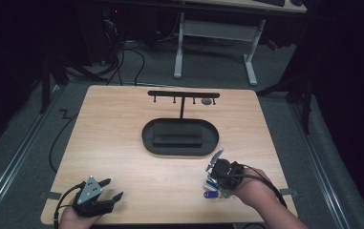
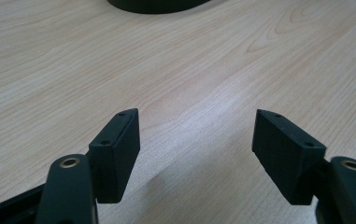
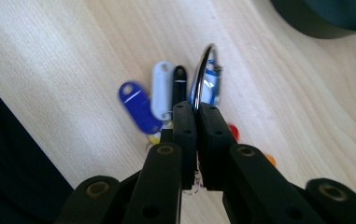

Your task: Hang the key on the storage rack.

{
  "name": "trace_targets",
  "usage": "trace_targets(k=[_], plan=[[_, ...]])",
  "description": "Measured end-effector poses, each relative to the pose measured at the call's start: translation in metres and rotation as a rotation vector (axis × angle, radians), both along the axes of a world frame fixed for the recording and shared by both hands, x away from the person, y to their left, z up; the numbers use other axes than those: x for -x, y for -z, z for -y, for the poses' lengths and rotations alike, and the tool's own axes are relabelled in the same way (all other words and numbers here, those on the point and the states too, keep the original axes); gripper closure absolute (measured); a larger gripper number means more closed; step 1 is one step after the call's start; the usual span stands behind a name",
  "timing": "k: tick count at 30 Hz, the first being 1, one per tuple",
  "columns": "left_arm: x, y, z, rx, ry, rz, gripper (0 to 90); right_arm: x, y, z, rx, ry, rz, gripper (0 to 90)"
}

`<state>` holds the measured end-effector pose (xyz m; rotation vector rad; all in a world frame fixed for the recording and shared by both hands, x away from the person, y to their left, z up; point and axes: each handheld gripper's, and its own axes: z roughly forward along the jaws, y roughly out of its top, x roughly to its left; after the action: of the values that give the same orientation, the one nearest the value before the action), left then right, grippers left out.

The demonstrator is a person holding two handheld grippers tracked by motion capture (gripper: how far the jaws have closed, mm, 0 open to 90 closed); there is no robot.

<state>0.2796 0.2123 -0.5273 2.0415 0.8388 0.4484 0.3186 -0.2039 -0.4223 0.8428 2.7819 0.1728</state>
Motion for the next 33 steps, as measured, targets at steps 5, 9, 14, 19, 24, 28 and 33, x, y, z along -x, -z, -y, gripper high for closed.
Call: trace_targets(k=[5,9,14,19,24,28,33], plan=[[0.002,0.001,0.0,-0.003,-0.002,0.0,32.7,-0.001,-0.017,0.011,-0.03,0.017,0.005,87.9],[0.003,0.001,0.0,0.004,0.0,0.003,32.8,-0.002,-0.032,0.02,-0.063,0.037,0.0,87.9],[0.001,0.001,0.0,0.015,0.013,-0.004,34.6,-0.004,-0.052,0.024,-0.058,0.044,-0.001,87.9],[-0.001,0.001,0.001,0.012,0.024,-0.002,33.6,-0.007,-0.073,0.028,-0.072,0.059,0.003,87.9],[-0.002,0.001,0.0,0.03,0.023,0.002,33.3,-0.013,-0.087,0.032,-0.076,0.071,-0.007,88.0],[-0.001,0.0,-0.002,0.055,0.015,0.008,32.5,-0.015,-0.102,0.032,-0.092,0.081,0.007,88.0],[-0.001,0.0,-0.004,0.056,0.024,0.01,32.4,-0.02,-0.116,0.033,-0.099,0.105,0.021,88.0]])
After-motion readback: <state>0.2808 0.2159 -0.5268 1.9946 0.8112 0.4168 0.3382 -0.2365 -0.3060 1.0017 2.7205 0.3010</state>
